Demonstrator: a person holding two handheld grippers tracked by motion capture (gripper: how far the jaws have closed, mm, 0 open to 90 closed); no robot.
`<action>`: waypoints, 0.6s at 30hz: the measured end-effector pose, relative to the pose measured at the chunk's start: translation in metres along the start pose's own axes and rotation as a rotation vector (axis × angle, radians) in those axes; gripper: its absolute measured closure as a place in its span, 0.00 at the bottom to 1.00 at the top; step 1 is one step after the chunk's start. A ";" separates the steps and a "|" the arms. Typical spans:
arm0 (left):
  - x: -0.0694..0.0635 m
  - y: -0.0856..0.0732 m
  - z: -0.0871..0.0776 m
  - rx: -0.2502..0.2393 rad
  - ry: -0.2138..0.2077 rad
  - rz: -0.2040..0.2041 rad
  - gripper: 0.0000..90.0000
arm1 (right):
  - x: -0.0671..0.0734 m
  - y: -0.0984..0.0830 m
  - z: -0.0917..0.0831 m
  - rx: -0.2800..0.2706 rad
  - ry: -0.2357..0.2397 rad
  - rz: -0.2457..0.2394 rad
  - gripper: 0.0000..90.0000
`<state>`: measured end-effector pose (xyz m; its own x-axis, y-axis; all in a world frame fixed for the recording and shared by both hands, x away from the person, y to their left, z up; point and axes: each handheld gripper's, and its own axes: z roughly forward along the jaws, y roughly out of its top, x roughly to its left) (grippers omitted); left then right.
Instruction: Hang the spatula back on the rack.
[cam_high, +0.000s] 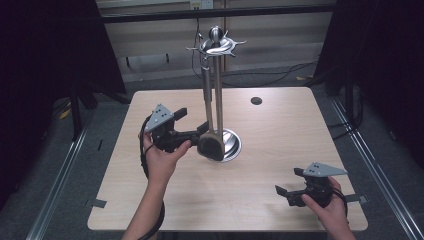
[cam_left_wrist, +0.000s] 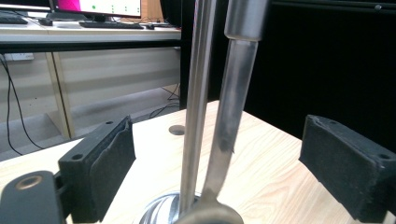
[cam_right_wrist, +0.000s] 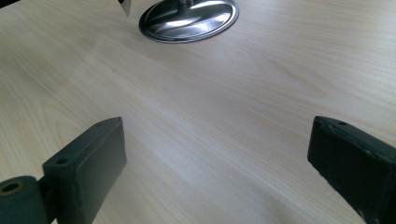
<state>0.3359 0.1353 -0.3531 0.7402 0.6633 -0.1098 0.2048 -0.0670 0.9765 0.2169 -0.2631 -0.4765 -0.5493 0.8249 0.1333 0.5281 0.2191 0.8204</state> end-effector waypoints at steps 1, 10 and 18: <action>0.000 0.000 0.000 -0.003 0.001 0.000 0.10 | 0.000 0.000 0.000 -0.001 -0.001 0.001 0.05; 0.003 -0.006 -0.003 -0.006 -0.001 -0.009 0.06 | 0.001 -0.001 0.001 0.006 0.006 -0.002 0.05; 0.006 -0.015 -0.007 0.018 -0.001 0.007 0.05 | 0.001 -0.001 0.002 0.009 0.006 -0.002 0.05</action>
<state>0.3321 0.1456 -0.3673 0.7422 0.6623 -0.1030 0.2111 -0.0851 0.9738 0.2174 -0.2618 -0.4783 -0.5544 0.8213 0.1346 0.5323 0.2256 0.8160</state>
